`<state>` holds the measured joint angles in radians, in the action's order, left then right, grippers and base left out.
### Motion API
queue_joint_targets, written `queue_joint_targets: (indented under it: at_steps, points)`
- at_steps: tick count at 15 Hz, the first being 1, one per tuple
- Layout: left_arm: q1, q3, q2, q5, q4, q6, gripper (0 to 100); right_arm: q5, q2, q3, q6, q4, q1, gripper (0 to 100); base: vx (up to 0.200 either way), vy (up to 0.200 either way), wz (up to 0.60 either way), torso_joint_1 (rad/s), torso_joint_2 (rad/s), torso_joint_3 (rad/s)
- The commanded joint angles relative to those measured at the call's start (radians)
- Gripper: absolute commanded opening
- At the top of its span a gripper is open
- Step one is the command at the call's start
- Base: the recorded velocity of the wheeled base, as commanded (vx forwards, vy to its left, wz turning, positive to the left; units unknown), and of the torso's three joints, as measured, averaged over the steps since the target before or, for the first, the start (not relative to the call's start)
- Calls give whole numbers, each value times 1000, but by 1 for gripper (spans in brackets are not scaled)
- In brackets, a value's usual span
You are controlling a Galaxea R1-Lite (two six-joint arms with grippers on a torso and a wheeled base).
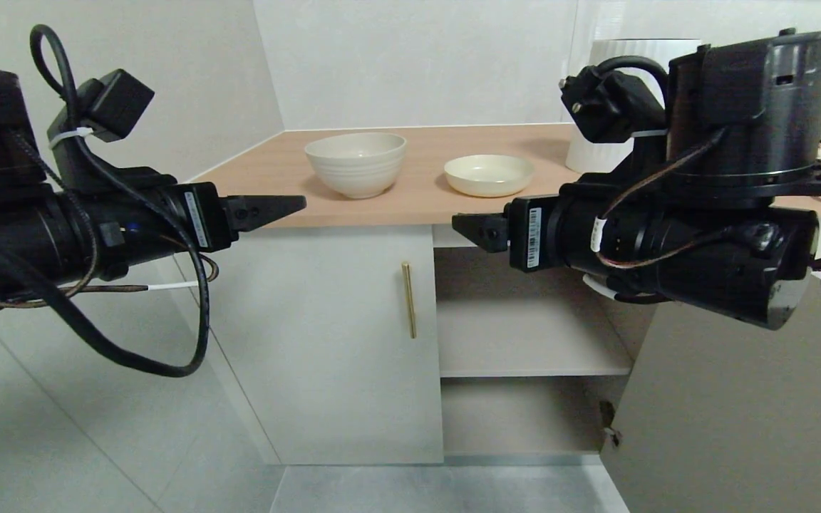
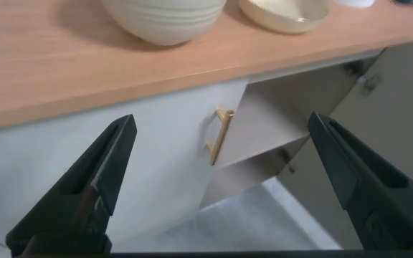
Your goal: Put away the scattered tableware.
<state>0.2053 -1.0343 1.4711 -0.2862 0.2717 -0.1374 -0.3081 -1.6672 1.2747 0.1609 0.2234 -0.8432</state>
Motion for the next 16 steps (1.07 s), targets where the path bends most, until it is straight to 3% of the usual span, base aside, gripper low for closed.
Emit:
queue_joint_targets:
  at_steps: [1,4,9,14,16]
  points:
    - [-1,6,2,1,0,15,100,1,-8,-1,0,2,-2,100,0,0,0,0,0,0]
    - [0,22,0,1,0,52,100,1,-6,-3,2,5,6,100,0,0,0,0,0,0]
    - [0,22,-3,-1,0,55,100,1,-6,-11,2,10,26,100,0,0,0,0,0,0]
    - [0,29,-14,1,1,59,100,1,-8,-11,0,10,26,100,200,0,0,1,1,4]
    - [3,54,-58,-4,1,93,100,-8,-3,-11,2,11,24,100,0,0,0,0,0,0]
